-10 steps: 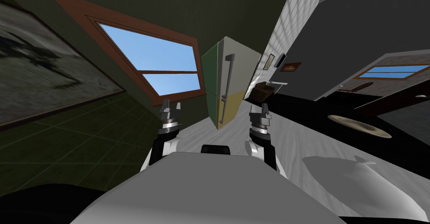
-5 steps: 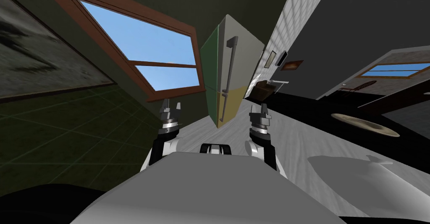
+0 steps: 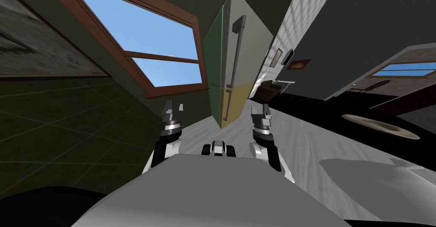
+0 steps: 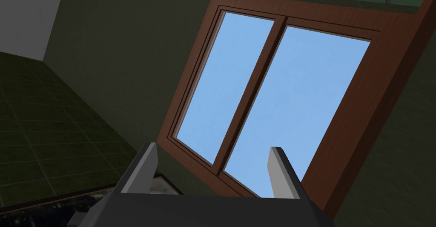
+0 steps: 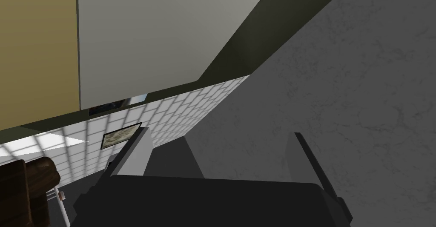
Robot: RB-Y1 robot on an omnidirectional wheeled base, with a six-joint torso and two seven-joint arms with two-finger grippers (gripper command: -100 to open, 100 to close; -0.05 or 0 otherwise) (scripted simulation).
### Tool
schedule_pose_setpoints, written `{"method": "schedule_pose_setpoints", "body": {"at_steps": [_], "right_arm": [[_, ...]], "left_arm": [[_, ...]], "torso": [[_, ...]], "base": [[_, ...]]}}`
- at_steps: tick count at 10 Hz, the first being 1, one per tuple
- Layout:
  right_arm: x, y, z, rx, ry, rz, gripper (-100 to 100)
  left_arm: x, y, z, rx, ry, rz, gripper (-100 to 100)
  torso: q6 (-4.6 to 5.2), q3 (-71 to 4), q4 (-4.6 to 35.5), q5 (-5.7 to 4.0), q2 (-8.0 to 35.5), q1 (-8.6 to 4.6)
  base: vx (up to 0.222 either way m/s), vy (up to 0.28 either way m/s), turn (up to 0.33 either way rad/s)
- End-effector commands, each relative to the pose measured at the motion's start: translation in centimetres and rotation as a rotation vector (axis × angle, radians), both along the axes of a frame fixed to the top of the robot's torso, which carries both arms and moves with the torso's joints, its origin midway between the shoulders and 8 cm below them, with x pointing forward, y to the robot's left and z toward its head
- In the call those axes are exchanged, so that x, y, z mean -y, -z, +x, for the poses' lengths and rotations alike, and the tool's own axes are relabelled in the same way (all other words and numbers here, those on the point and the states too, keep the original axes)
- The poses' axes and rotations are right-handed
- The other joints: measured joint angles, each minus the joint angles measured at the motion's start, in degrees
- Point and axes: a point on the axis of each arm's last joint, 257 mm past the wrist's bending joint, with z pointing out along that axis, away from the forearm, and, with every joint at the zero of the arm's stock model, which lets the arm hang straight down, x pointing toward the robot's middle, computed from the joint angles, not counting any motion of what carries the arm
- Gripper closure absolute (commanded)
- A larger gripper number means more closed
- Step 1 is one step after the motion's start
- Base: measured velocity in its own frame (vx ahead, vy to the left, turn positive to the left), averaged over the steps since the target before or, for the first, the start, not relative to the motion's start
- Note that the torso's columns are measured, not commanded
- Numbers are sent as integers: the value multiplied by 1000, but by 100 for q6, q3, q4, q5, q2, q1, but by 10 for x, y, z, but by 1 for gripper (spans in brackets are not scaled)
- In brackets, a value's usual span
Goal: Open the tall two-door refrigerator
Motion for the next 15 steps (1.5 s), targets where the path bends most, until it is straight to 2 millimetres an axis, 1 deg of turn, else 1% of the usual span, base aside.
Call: {"method": "schedule_pose_setpoints", "body": {"at_steps": [1,2,3,4,5,6,7,8,9,10,13,14,15], "right_arm": [[-14,6,9,-26,11,-163,-100],[-16,6,9,-26,14,-176,-100],[-22,9,13,-34,23,-248,-100],[-23,10,13,-35,25,-257,-100],[-28,13,17,-41,36,-334,-100],[-29,14,18,-41,39,-345,-100],[-34,17,22,-45,53,-424,-100],[-36,18,22,-45,56,-440,-100],[-39,21,27,-46,72,-517,-100],[-42,23,27,-47,77,-540,-100],[-49,31,37,-41,119,-721,-100],[-51,33,38,-41,126,-750,-100],[-52,36,43,-35,146,-826,-100]], "left_arm": [[0,0,0,0,0,0,0],[0,0,0,0,0,0,0],[0,0,0,0,0,0,0],[0,0,0,0,0,0,0],[0,0,0,0,0,0,0],[0,0,0,0,0,0,0],[0,0,0,0,0,0,0],[0,0,0,0,0,0,0],[0,0,0,0,0,0,0],[0,0,0,0,0,0,0],[0,0,0,0,0,0,0],[0,0,0,0,0,0,0],[0,0,0,0,0,0,0]], "torso": [[0,-5,5,0,4,0],[0,-6,6,0,5,0],[1,-6,7,0,5,-1],[0,-6,7,-1,5,-2],[1,-6,7,-1,5,-2],[0,-6,7,0,5,-1],[1,-6,7,0,5,-2],[0,-6,7,0,5,-1],[1,-6,7,0,5,-1],[-1,-7,7,0,4,-1],[1,-6,7,-1,6,-2],[0,-7,7,0,5,-1],[1,-7,7,0,5,-2]], "base": [[-9,15,49],[-6,11,12],[-8,10,23],[-6,9,18],[-9,11,29],[-7,9,16],[-7,13,35],[-5,10,20],[-7,14,38],[-7,11,17],[-8,14,31],[-6,13,20],[-8,20,38]]}}
